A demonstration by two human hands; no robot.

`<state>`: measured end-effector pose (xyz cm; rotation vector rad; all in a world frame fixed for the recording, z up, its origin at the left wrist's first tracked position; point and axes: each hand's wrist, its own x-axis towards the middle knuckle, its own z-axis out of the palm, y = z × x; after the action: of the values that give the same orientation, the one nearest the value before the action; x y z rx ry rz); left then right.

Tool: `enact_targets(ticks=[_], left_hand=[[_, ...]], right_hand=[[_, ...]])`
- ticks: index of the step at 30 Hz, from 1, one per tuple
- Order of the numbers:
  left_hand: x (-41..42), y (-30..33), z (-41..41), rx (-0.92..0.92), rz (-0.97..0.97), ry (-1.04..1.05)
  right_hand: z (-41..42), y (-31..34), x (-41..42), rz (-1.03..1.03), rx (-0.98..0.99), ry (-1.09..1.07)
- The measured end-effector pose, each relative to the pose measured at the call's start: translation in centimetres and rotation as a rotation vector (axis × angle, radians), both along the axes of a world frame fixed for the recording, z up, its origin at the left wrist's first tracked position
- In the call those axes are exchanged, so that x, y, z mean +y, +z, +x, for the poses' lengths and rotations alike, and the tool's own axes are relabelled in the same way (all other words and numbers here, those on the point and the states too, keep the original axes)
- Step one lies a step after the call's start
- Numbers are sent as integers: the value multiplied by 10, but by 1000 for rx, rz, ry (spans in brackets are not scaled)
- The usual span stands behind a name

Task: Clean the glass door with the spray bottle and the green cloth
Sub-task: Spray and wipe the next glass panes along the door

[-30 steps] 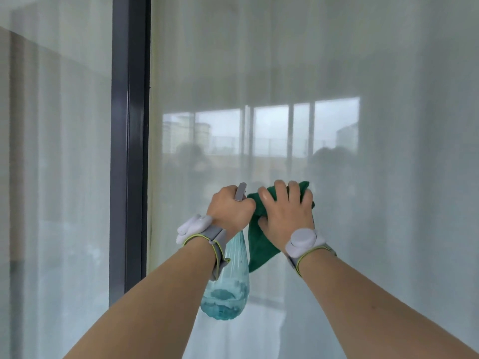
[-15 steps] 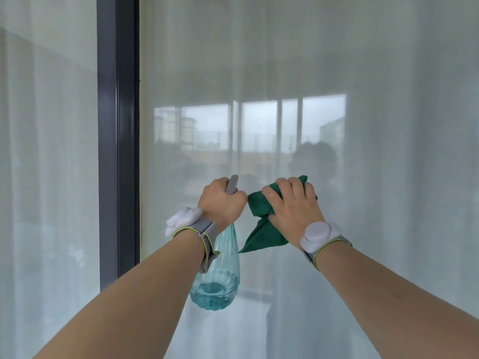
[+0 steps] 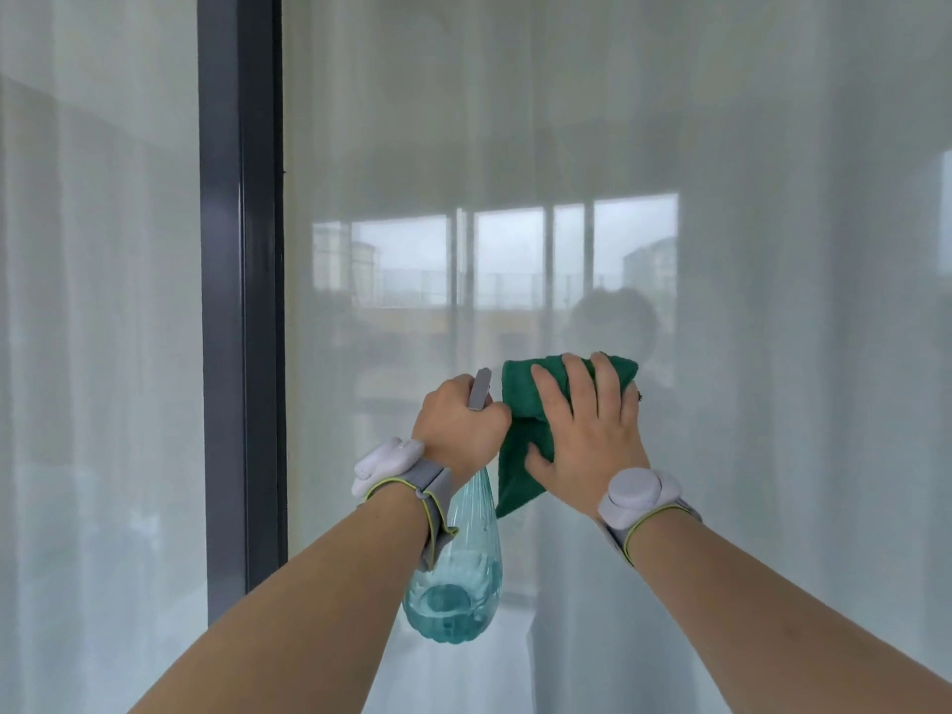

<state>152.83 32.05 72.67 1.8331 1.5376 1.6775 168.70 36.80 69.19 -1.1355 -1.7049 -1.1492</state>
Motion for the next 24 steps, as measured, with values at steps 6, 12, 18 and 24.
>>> enact_targets(ticks=[6, 12, 18, 24], left_hand=[[-4, -7, -3, 31, -1, -7], [-20, 10, 5, 9, 20, -12], [-33, -2, 28, -29, -18, -39], [-41, 4, 74, -19, -31, -82]], right_hand=[[9, -1, 0, 56, -164, -42], [37, 39, -12, 36, -14, -161], [62, -9, -23, -11, -173, -97], [92, -4, -42, -180, -249, -27]])
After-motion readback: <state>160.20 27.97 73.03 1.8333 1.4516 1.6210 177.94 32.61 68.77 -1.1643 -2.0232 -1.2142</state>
